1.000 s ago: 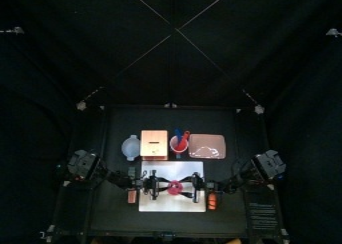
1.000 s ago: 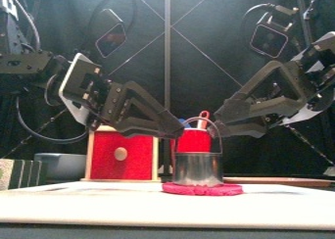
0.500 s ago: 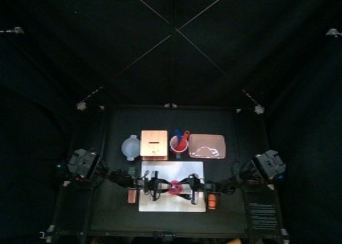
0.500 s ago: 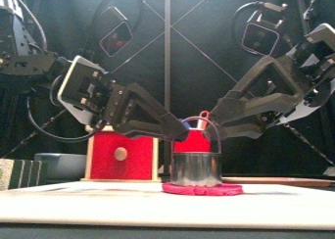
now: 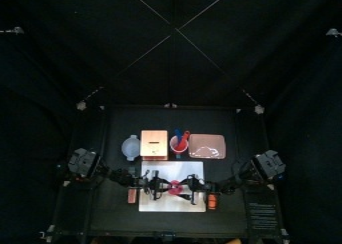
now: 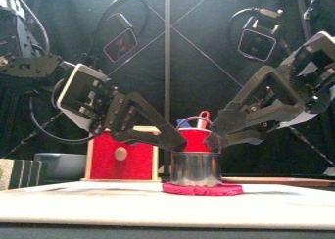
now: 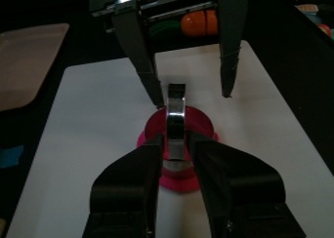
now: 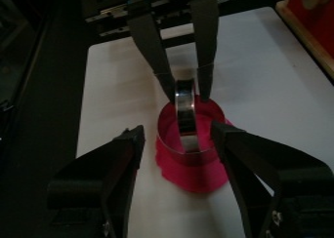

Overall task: Get the cutter from the drawer then cut the dough then place the extra dough in the bowl
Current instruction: Cut the dough

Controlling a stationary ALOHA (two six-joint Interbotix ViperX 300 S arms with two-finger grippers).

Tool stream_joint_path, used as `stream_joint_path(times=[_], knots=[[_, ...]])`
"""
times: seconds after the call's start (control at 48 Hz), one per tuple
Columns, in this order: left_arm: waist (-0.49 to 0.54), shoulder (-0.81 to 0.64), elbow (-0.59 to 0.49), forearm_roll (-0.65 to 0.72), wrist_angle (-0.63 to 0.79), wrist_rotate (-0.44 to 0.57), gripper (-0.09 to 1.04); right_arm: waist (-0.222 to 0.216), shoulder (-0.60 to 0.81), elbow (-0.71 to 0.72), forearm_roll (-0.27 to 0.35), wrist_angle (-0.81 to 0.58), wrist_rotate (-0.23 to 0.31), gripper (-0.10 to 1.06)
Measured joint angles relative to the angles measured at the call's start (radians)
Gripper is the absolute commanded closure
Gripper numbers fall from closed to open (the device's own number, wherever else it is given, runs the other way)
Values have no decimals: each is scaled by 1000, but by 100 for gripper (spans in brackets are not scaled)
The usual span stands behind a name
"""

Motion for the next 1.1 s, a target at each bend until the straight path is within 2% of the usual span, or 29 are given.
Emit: stream_joint_path(times=[0.104, 0.25, 0.354, 0.646, 0.833, 1.104], knots=[[-2, 0, 0, 2, 8, 0, 28, -6, 0, -3, 0, 0, 2, 13], [-2, 0, 0, 2, 15, 0, 28, -6, 2, -5, 0, 3, 0, 28], [-2, 2, 0, 2, 15, 0, 28, -6, 0, -5, -2, 20, 2, 34], [3, 0, -2, 2, 37, 0, 36, -12, 11, -9, -6, 55, -3, 39], [3, 0, -3, 2, 66, 0, 39, -14, 11, -9, -6, 63, -3, 48], [0, -12, -9, 28, 147, 2, 54, -18, 9, -9, -5, 100, -3, 50]])
